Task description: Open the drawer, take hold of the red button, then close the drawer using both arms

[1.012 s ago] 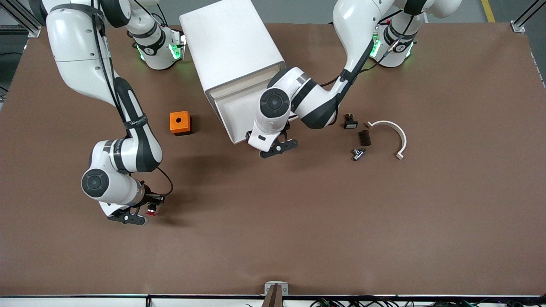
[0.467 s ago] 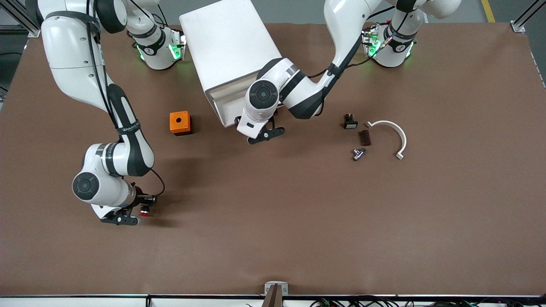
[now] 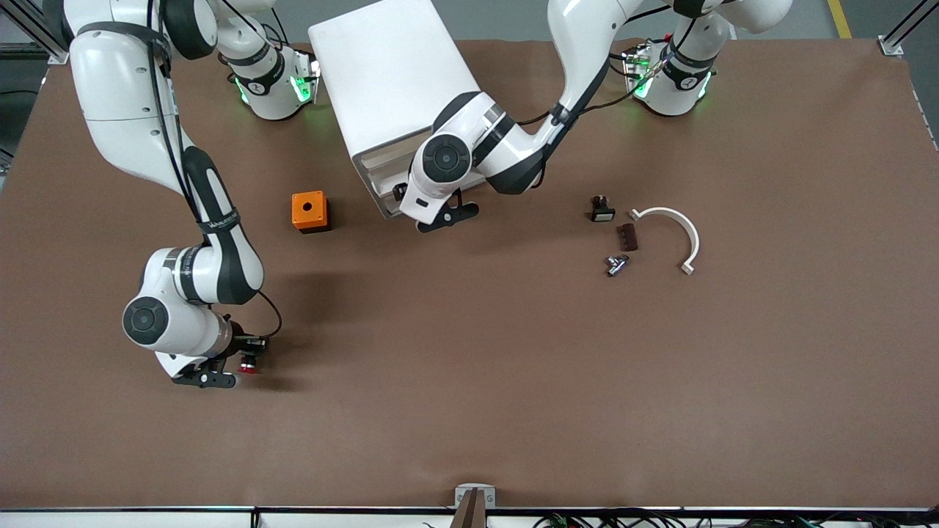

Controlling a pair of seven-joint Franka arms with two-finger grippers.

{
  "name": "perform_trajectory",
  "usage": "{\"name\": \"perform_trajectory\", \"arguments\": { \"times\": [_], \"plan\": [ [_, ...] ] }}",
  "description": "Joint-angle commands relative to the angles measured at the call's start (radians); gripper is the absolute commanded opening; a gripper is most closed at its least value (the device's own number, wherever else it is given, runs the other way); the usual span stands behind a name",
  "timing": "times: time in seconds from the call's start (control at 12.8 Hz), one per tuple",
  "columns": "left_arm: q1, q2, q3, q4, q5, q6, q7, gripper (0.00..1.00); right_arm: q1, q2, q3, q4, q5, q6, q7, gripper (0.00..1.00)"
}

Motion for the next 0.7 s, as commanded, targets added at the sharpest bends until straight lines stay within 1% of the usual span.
{"name": "perform_trajectory", "arguments": {
  "times": [0.0,0.23,0.47,0.62],
  "plan": [
    [-0.019,-0.014,0.003,-0.018,-0.060,0.006,-0.001,1.00,-0.013,-0.003,0.013,0.012,0.008,0.001,-0.025,1.00],
    [-0.021,-0.014,0.003,-0.018,-0.090,0.006,-0.001,1.00,-0.010,-0.031,0.012,0.018,-0.004,-0.006,-0.035,1.00],
    [-0.021,-0.014,0.003,-0.018,-0.090,0.006,-0.003,1.00,-0.011,-0.092,0.007,0.023,-0.007,-0.088,-0.052,1.00],
    [-0.016,-0.016,0.003,-0.018,-0.090,0.006,-0.003,1.00,-0.013,-0.161,0.006,0.025,-0.009,-0.182,-0.067,1.00]
  ]
}}
